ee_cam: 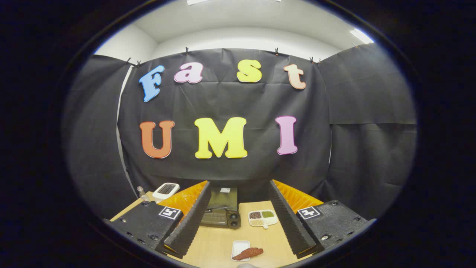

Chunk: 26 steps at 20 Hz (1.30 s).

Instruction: Open the toaster oven, put the food inside, and close the toaster oven door.

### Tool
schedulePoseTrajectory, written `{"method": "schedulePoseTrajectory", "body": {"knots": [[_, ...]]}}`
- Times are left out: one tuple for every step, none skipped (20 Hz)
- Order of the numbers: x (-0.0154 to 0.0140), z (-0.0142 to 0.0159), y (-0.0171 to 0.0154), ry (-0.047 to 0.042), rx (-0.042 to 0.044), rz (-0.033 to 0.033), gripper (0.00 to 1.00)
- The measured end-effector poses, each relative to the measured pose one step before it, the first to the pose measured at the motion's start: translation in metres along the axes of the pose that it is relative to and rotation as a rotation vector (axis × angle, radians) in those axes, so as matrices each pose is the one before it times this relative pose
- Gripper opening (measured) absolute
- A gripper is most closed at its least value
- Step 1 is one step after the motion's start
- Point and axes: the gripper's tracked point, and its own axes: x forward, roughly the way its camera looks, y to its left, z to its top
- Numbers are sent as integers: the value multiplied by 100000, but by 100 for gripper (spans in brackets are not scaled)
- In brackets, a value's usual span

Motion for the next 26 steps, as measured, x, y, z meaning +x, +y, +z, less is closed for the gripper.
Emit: {"method": "schedulePoseTrajectory", "body": {"knots": [[7, 72, 161, 54, -341, -14, 99], [153, 110, 276, -304, -68, -26, 99], [126, -117, 476, -95, -99, 596, 99], [233, -107, 553, 246, -514, 412, 99], [237, -266, 436, 276, -589, 465, 99], [273, -118, 669, 52, -555, 846, 99], [441, -198, 646, 280, -673, 606, 99], [488, -189, 572, 309, -470, 77, 99], [395, -218, 442, 8, 202, -454, 99], [625, -164, 565, -365, 747, -235, 99], [674, -273, 890, -465, 969, 103, 99], [766, -279, 939, -435, 696, 207, 99], [858, -682, 1035, -78, -129, 780, 99], [1029, -719, 1116, 692, -491, 722, 99], [1121, -796, 1057, 229, -504, 955, 99], [1173, -760, 1188, 243, -299, 1122, 99], [1332, -898, 1150, 26, -242, 866, 99], [1300, -977, 1108, 151, -93, 598, 99], [1484, -1426, 1099, 1763, -108, 919, 99], [1569, -1333, 1047, 1766, -113, 1021, 99], [1475, -1359, 787, 1840, -215, 455, 99], [1355, -1030, 510, 911, -705, -411, 99], [1463, -1282, 318, 1446, -735, -883, 99], [1474, -1190, 254, 1973, -1114, -806, 99], [1442, -1211, 121, 1438, -928, -1183, 99], [1410, -1050, 38, 1970, -164, -1236, 99]]}}
